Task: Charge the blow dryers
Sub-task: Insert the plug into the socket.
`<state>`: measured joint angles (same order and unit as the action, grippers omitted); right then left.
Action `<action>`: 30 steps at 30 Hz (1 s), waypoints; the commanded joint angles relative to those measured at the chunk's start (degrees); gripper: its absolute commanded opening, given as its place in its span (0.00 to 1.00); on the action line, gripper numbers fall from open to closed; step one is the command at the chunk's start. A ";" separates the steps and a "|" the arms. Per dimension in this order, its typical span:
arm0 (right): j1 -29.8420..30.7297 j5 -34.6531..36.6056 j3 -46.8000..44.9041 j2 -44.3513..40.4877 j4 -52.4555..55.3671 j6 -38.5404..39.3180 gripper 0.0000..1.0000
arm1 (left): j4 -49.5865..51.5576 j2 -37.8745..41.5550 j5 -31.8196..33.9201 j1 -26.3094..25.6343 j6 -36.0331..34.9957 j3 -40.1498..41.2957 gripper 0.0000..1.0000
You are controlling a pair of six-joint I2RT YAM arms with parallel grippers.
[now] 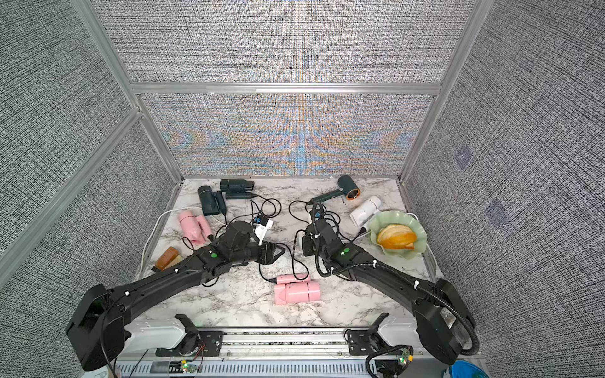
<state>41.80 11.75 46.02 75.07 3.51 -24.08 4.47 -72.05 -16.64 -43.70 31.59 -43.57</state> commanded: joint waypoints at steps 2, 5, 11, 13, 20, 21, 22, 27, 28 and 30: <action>-0.57 2.31 -2.66 2.14 -12.11 1.58 0.02 | -5.73 2.29 -2.95 0.32 3.99 3.10 0.52; -1.14 2.24 -4.32 4.69 -16.98 0.82 0.02 | -9.59 3.61 -4.59 0.33 5.47 4.95 0.55; -1.79 3.15 -6.98 8.66 -24.74 -0.05 0.01 | -13.35 4.98 -7.04 0.35 5.24 7.44 0.68; -2.07 3.41 -6.97 9.76 -25.91 -0.01 0.01 | -14.92 5.50 -7.77 0.29 5.16 8.50 0.73; -2.91 4.15 -7.08 12.63 -27.76 -0.20 0.00 | -20.86 7.02 -8.38 0.29 6.09 12.78 0.94; -3.07 4.18 -7.23 12.97 -28.08 -0.36 0.01 | -21.26 7.24 -8.07 0.28 6.32 13.18 0.97; -3.27 4.10 -7.34 13.24 -28.41 -0.45 0.00 | -21.78 7.36 -8.04 0.28 6.54 13.58 0.99; -3.95 3.37 -7.67 14.70 -29.66 -0.99 0.00 | -21.79 7.39 -7.46 0.27 6.55 13.71 0.99; -3.98 3.34 -7.69 14.87 -29.76 -1.12 0.00 | -21.85 7.41 -7.45 0.28 6.53 13.69 0.99; -4.14 3.20 -7.91 15.24 -30.30 -1.15 0.00 | -21.80 7.23 -7.38 0.28 6.55 13.69 0.99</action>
<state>37.82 14.85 38.28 90.00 -24.03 -24.34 -15.44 -64.77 -24.38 -43.40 37.98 -29.78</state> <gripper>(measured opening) 0.151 0.993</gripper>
